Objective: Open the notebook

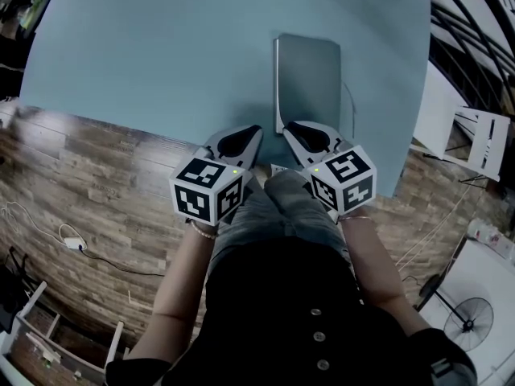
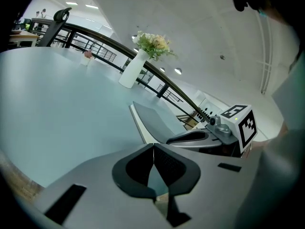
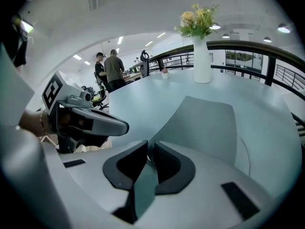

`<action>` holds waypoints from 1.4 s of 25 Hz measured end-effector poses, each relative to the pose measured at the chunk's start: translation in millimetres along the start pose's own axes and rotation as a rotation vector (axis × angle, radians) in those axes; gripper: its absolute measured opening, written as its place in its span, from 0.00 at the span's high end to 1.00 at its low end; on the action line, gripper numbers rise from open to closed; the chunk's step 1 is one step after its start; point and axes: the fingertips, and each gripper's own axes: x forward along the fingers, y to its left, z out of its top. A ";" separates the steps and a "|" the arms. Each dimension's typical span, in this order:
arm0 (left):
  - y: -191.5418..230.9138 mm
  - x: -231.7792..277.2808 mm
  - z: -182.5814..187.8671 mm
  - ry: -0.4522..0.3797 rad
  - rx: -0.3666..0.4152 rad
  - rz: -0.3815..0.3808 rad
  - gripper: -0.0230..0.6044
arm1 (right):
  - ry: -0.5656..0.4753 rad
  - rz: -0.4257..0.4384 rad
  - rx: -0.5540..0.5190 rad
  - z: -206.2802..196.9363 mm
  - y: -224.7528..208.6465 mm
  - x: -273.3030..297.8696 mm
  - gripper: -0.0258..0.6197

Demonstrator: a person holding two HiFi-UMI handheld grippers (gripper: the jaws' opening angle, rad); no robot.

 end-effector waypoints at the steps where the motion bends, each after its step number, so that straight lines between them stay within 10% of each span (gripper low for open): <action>1: -1.0 0.1 1.2 -0.006 0.000 0.008 0.93 | -0.007 0.003 -0.004 1.5 0.0 -2.0 0.89; 35: -126.1 20.0 42.9 -0.109 0.173 0.055 0.93 | -0.341 -0.038 0.022 30.4 -55.8 -157.3 0.91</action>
